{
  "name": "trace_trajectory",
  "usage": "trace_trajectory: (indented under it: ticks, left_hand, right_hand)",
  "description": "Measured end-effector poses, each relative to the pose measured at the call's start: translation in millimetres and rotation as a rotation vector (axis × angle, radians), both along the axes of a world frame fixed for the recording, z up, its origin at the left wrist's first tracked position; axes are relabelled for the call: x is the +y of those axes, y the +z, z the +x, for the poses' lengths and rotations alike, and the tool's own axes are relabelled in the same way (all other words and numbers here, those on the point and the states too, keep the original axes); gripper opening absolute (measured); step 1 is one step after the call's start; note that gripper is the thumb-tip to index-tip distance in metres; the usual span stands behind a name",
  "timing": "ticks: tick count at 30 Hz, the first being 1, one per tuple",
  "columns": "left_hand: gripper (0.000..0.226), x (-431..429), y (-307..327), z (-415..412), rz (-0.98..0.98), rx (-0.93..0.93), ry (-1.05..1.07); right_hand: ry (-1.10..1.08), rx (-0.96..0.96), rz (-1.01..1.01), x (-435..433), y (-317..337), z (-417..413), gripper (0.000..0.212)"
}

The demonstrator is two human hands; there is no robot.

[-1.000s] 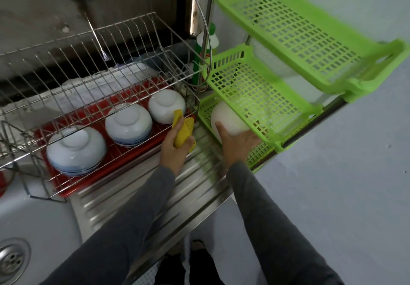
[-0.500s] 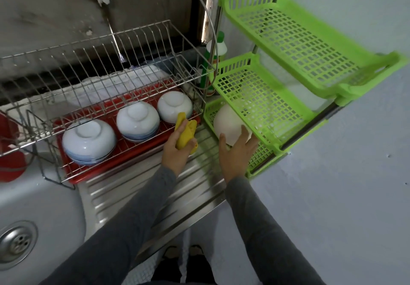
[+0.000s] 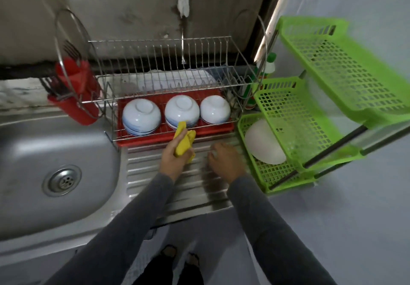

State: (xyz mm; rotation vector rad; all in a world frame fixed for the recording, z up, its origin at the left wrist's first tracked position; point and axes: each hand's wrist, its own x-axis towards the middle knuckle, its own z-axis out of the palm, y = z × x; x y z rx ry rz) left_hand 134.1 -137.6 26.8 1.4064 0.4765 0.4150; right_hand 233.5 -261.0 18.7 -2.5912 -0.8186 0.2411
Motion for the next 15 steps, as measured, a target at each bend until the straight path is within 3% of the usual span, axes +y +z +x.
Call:
trace_trajectory:
  ticks: [7,15]
  left_hand:
    - [0.063,39.5,0.1,-64.8,-0.006,0.009,0.258]
    - [0.064,99.9,-5.2,-174.5,0.122,0.061,0.540]
  right_hand:
    - [0.296,0.106,-0.188,66.6,12.6,-37.9,0.030]
    - [0.549,0.107,-0.190,155.2,23.9,-128.1,0.025]
